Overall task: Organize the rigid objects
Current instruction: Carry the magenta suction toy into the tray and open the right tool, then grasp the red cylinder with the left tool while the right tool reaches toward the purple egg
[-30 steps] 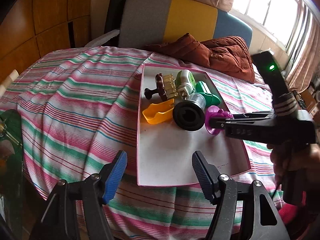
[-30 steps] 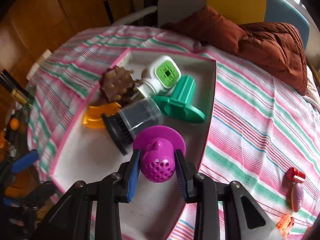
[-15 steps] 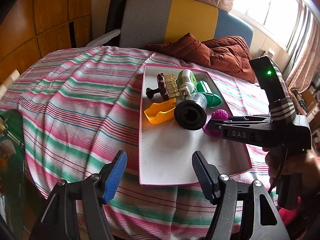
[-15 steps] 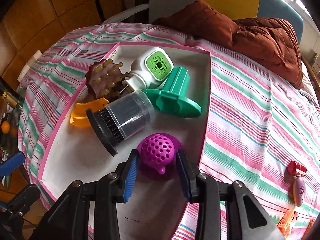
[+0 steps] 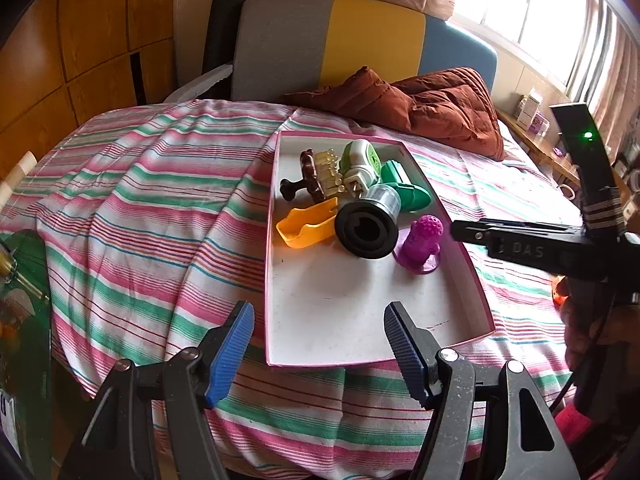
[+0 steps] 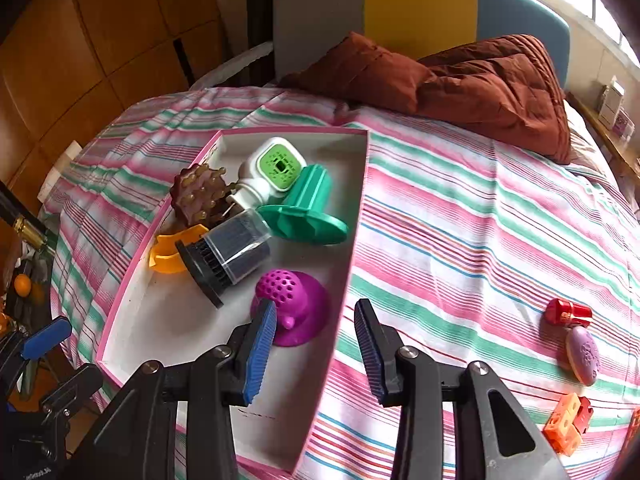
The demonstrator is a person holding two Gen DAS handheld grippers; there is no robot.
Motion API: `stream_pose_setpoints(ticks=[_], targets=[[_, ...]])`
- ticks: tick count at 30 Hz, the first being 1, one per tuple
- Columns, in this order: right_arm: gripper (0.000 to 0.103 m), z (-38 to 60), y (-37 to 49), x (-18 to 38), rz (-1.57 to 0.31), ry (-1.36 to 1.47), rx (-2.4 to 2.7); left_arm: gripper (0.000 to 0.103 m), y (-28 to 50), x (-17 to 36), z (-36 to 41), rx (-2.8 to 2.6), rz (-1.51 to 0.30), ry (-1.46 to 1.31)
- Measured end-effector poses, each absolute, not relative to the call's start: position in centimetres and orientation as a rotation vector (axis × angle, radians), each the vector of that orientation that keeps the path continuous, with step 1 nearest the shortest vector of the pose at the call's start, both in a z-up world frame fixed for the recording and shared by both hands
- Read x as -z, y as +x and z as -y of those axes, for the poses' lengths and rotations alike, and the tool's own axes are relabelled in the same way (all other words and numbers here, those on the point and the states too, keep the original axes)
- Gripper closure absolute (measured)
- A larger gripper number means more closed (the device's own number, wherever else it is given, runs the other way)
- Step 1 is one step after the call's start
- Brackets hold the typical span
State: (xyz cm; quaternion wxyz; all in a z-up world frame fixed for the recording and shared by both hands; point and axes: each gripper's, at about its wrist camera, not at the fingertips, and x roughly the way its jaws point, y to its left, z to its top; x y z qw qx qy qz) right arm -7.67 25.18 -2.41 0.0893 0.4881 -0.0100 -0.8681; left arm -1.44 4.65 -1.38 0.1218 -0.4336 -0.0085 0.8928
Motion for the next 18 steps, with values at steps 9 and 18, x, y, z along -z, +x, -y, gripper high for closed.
stream_pose_setpoints(ticks=[9,18], targets=[[0.063,-30.4,-6.1,1.2,0.106,1.448,2.675,0.035,-1.2,1.2,-5.9,-2.589,-0.020,-1.259],[0.063,-37.8,-4.6,0.6,0.188,1.495,2.811,0.035,-1.2,1.1,-7.2,-2.568,-0.059,-1.251]])
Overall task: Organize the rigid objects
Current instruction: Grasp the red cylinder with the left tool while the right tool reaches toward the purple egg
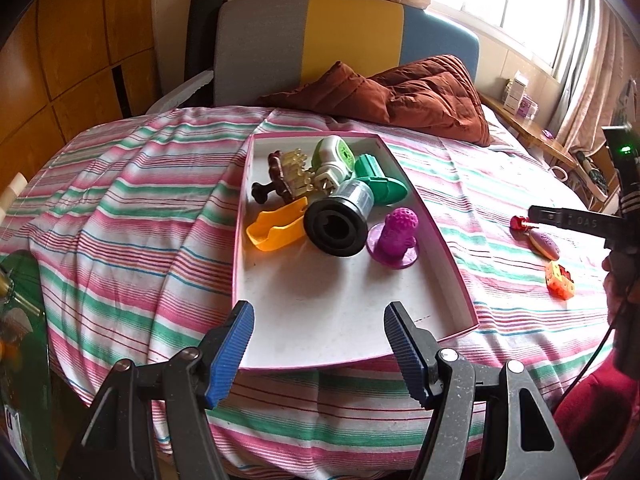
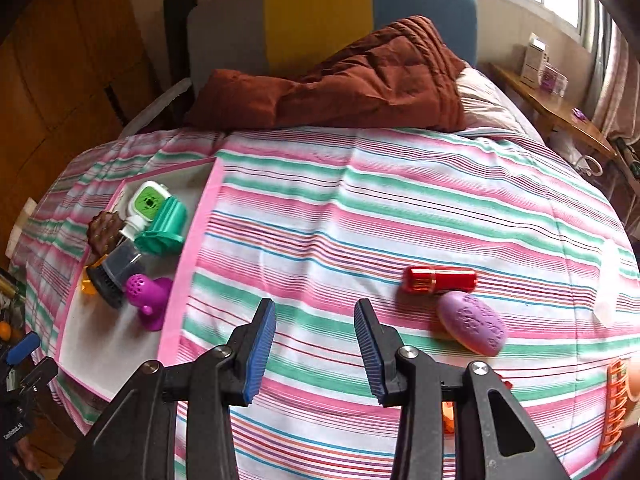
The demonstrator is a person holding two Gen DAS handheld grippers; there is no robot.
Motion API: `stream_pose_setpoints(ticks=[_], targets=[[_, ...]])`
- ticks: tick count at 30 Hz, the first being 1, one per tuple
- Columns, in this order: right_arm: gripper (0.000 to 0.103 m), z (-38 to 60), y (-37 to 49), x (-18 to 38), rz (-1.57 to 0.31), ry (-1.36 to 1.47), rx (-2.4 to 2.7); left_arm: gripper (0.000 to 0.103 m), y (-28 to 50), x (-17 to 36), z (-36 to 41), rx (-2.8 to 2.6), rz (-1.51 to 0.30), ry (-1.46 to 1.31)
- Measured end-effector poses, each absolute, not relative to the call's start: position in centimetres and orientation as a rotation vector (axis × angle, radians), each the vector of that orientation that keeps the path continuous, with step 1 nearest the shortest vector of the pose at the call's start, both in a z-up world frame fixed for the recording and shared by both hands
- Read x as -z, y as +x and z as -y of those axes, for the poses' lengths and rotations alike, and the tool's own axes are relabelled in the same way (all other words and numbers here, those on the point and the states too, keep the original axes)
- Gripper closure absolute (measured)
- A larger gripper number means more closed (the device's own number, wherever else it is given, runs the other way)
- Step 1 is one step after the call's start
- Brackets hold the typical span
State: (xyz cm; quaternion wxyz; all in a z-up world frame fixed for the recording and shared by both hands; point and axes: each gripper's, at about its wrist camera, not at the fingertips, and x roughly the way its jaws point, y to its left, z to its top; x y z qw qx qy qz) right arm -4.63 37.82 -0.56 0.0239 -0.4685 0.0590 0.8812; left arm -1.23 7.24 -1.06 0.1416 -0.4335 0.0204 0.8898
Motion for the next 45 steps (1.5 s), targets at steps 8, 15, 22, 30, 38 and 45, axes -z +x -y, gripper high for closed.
stream_pose_setpoints(ticks=[8,15,22,30,38,45], targets=[[0.063,-46.1,-2.4,0.7,-0.327,-1.330,-2.574,0.029,-1.2,0.6,-9.3,-2.541,-0.098,-1.226],[0.063,-53.5,0.4,2.6,-0.727,-1.177,-2.359,0.029,-1.1,0.2,-12.1,-2.494,-0.160,-1.190],[0.062,-55.4,1.8,3.2,-0.904,-1.126,-2.293,0.029,-1.3,-0.1,-16.7,-2.412,-0.248,-1.158],[0.061,-55.5,1.4,3.8,-0.946,-1.162,-2.279,0.029,-1.8,0.6,-22.7,-2.298,-0.341,-1.156],[0.060,-56.5,2.1,4.0,-1.044,-1.129,-2.249,0.030,-2.1,1.4,-28.6,-2.181,-0.435,-1.116],[0.060,-56.3,1.5,4.4,-1.062,-1.177,-2.260,0.030,-4.8,1.7,-33.1,-2.136,-0.557,-1.050]])
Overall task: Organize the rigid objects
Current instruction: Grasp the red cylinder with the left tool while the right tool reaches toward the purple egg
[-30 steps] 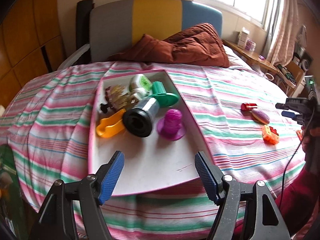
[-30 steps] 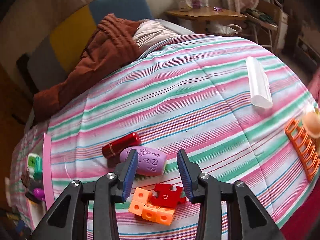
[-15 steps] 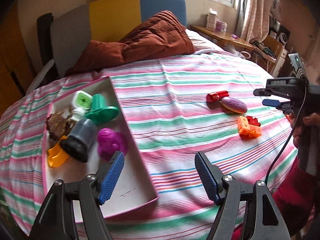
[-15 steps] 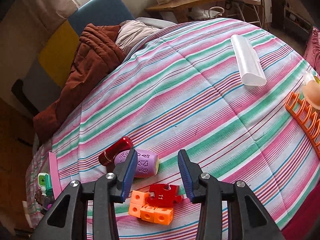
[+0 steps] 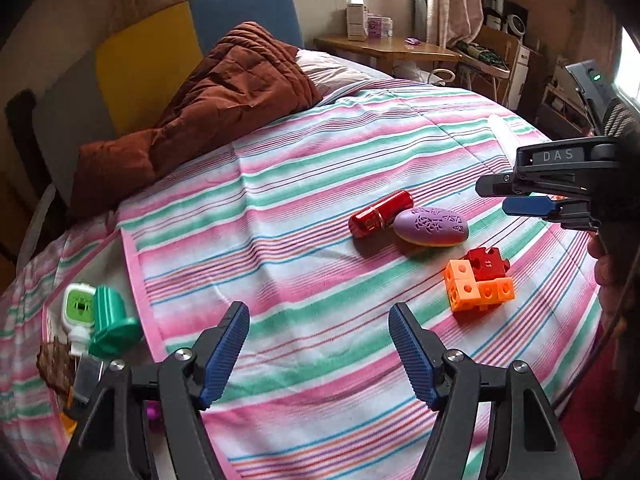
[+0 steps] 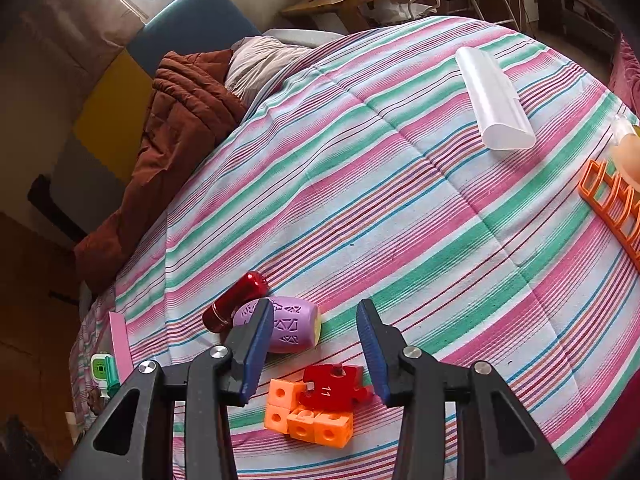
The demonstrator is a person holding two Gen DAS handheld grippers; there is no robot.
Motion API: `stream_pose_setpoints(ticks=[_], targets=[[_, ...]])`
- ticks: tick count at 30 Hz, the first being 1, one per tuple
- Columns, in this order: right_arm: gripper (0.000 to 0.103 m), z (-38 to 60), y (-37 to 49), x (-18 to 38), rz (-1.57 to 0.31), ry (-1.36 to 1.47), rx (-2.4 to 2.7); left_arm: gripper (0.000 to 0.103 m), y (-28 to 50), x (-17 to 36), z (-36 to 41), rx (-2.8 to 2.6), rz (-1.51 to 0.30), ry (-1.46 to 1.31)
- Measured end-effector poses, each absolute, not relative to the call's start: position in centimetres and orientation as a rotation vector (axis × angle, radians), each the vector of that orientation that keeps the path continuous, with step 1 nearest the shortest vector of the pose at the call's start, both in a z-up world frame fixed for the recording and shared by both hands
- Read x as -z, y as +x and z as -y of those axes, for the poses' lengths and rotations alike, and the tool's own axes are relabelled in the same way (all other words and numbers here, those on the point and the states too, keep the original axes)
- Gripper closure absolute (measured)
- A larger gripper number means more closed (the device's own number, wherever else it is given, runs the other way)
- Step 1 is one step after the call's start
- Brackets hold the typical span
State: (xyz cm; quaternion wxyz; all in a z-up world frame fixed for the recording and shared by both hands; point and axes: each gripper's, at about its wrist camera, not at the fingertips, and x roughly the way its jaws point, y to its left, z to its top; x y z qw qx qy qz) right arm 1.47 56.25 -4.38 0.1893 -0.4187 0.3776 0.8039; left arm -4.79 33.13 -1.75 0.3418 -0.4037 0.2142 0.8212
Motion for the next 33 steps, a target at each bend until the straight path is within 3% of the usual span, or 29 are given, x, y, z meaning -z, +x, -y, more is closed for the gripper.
stream_pose_setpoints(ticks=[9,13,16,23,28,30,32,33], targets=[[0.060,-56.4,1.4,4.8,-1.101,-1.199,-2.255,0.027,-9.0,3.6,-39.7,-2.011,-0.671,-0.971],[0.060,-56.4,1.1,5.0,-1.119,-1.225,-2.252,0.042,-10.6,5.6,-41.9,-1.966,-0.762,-0.988],[0.060,-56.2,0.9,5.0,-1.124,-1.238,-2.255,0.047,-11.6,6.6,-42.9,-1.919,-0.747,-1.024],[0.060,-56.1,0.6,5.2,-1.144,-1.259,-2.258,0.047,-12.0,7.2,-45.0,-1.874,-0.778,-0.975],[0.060,-56.1,0.3,5.5,-1.141,-1.280,-2.253,0.039,-11.9,7.6,-46.7,-1.824,-0.884,-0.901],[0.060,-56.1,0.3,5.6,-1.138,-1.286,-2.251,0.046,-12.7,7.6,-46.8,-1.797,-0.841,-0.948],[0.060,-56.1,0.3,5.6,-1.137,-1.285,-2.245,0.076,-13.0,7.6,-46.5,-1.783,-0.780,-0.996],[0.060,-56.2,0.4,5.7,-1.138,-1.284,-2.242,0.076,-12.9,7.6,-46.2,-1.800,-0.775,-0.998]])
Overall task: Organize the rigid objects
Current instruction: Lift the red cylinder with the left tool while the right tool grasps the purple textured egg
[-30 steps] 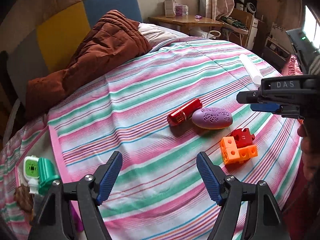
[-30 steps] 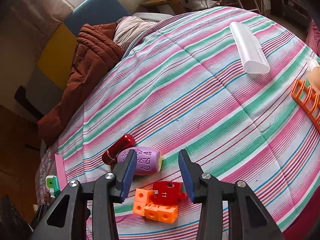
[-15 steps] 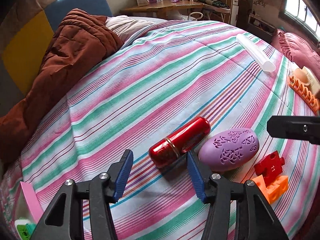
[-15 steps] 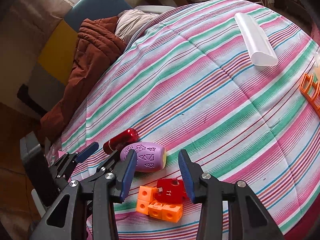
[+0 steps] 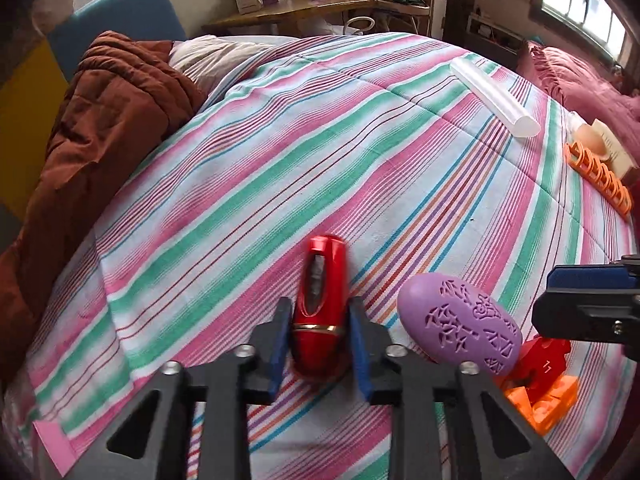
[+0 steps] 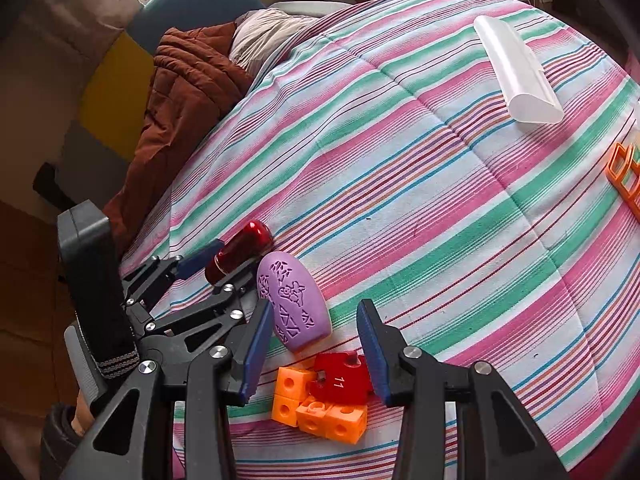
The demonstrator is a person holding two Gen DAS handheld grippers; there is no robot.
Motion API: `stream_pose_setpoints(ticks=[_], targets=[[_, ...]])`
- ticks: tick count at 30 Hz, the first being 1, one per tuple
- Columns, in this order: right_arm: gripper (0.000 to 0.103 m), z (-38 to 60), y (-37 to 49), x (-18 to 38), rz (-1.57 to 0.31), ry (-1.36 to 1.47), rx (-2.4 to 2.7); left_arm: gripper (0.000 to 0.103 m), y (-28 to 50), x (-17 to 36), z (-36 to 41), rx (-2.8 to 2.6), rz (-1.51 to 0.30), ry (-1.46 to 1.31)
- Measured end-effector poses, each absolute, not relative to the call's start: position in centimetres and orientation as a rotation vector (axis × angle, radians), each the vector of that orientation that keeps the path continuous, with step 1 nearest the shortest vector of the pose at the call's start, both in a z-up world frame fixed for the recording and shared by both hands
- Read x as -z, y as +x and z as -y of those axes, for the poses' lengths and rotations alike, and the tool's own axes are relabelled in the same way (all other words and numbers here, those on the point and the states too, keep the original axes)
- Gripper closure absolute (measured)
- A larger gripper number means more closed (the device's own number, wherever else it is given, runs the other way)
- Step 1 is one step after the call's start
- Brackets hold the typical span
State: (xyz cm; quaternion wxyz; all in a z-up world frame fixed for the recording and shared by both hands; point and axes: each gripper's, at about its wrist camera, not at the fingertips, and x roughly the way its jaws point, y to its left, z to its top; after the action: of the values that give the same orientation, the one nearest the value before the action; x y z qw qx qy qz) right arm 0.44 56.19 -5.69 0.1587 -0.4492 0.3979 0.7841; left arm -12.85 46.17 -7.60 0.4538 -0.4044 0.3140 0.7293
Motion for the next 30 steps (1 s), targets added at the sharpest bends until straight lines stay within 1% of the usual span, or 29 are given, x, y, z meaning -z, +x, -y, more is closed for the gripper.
stream_pose_setpoints(ticks=[2,7,12,18,24,27,30], targets=[[0.060,-56.3,0.4,5.8,-1.140,-1.286,-2.236,0.076,-12.5,7.7,-45.0,-1.830,-0.742,-1.008],[0.060,-56.2,0.4,5.8,-1.126,-1.293,-2.233,0.077,-12.1,7.7,-40.6,-1.899,-0.551,-1.137],[0.060,-56.1,0.1,5.9,-1.121,-1.315,-2.233,0.076,-8.8,7.8,-36.2,-1.966,-0.491,-1.177],[0.060,-55.3,-0.6,6.0,-1.058,-1.366,-2.248,0.077,-4.7,7.5,-31.9,-2.022,-0.460,-1.177],[0.060,-53.0,-2.2,5.9,-0.871,-1.469,-2.307,0.077,-2.6,7.5,-29.0,-2.033,-0.405,-1.156],[0.060,-52.4,-3.3,5.6,-0.722,-1.495,-2.312,0.077,-2.4,7.5,-28.3,-2.034,-0.376,-1.156],[0.059,-52.1,-5.3,6.0,-0.612,-1.562,-2.308,0.077,-2.2,7.6,-28.3,-2.038,-0.360,-1.143]])
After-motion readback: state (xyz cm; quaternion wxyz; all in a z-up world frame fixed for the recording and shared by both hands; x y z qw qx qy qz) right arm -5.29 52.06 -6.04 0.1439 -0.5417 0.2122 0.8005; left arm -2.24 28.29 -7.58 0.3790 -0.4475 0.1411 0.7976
